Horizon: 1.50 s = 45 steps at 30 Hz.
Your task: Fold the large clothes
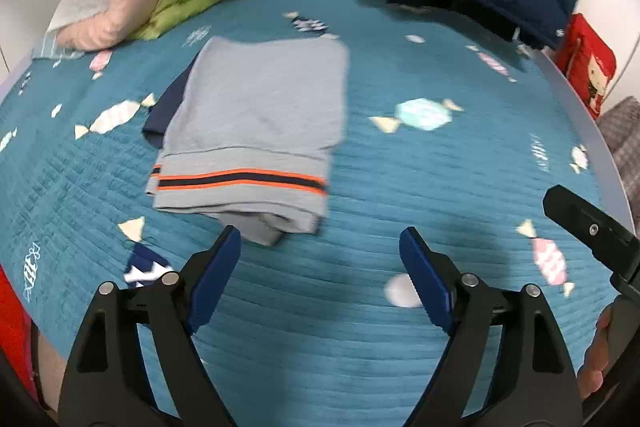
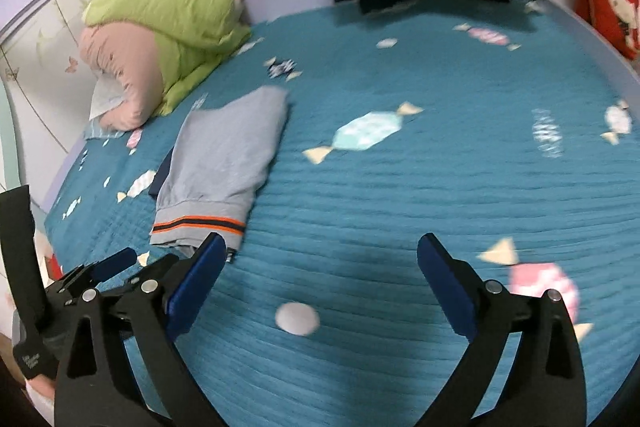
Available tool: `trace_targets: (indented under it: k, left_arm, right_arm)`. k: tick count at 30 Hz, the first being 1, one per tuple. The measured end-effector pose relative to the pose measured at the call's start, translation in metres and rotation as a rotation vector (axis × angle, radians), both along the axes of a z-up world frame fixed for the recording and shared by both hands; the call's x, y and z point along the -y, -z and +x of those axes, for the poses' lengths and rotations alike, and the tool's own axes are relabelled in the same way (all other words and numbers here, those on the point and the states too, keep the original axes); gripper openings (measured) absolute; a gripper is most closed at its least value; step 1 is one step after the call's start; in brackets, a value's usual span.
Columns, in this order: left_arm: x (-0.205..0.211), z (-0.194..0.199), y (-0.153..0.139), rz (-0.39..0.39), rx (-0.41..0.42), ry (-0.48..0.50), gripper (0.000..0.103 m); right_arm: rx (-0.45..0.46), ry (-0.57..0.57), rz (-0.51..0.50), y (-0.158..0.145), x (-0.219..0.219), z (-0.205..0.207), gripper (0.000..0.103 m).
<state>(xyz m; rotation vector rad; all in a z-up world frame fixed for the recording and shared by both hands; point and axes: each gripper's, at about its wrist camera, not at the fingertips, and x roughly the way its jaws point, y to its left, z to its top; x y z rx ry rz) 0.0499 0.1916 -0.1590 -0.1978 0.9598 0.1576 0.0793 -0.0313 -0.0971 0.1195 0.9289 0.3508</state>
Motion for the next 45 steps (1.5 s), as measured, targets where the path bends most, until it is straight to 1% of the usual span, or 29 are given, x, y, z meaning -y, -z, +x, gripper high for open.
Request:
trace_targets:
  k: [5,8,10,12,15,18,20,22,27,30,33,36,38,43,45]
  left_arm:
    - [0.05,-0.008,-0.027,-0.01,0.05,0.038,0.086]
    - [0.076,-0.012,-0.044,0.019,0.079,0.058,0.087]
    - [0.09,-0.014,-0.055,0.041,0.104,0.067,0.087]
    - [0.101,-0.017,-0.066,0.041,0.131,0.067,0.087]
    - [0.107,-0.019,-0.074,-0.007,0.147,0.073,0.087]
    - [0.117,-0.022,-0.081,0.032,0.166,0.068,0.087]
    - [0.123,-0.023,-0.083,0.023,0.158,0.091,0.087]
    - [0.128,-0.025,-0.085,0.03,0.151,0.093,0.087]
    - [0.136,-0.03,-0.088,0.037,0.158,0.109,0.087]
    - [0.142,-0.032,-0.09,0.079,0.165,0.111,0.087]
    - [0.141,-0.032,-0.091,0.073,0.172,0.106,0.088]
    - [0.138,-0.032,-0.092,0.074,0.175,0.094,0.088]
    - [0.137,-0.032,-0.093,0.07,0.182,0.094,0.088]
    - [0.137,-0.031,-0.095,0.087,0.185,0.089,0.088]
    - [0.138,-0.031,-0.096,0.088,0.189,0.089,0.088]
  right_arm:
    - [0.078,0.056,-0.051,-0.029,0.037,-0.014,0.093]
    - [0.123,0.088,-0.021,-0.041,0.058,-0.019,0.094]
    - [0.14,0.112,-0.025,-0.046,0.069,-0.02,0.094]
    - [0.16,0.127,-0.024,-0.051,0.076,-0.023,0.094]
    - [0.178,0.134,-0.017,-0.059,0.085,-0.027,0.094]
    - [0.179,0.129,-0.029,-0.063,0.086,-0.03,0.094]
    - [0.176,0.131,-0.036,-0.064,0.087,-0.033,0.094]
    - [0.176,0.138,-0.056,-0.064,0.087,-0.036,0.094]
    - [0.173,0.156,-0.05,-0.064,0.092,-0.042,0.094]
    - [0.192,0.177,-0.077,-0.066,0.095,-0.045,0.094]
    - [0.218,0.195,-0.088,-0.069,0.1,-0.049,0.094]
    - [0.221,0.208,-0.105,-0.068,0.104,-0.049,0.094]
    - [0.222,0.202,-0.104,-0.068,0.105,-0.051,0.094]
    - [0.222,0.172,-0.114,-0.067,0.103,-0.055,0.094]
    - [0.218,0.164,-0.104,-0.067,0.103,-0.055,0.094]
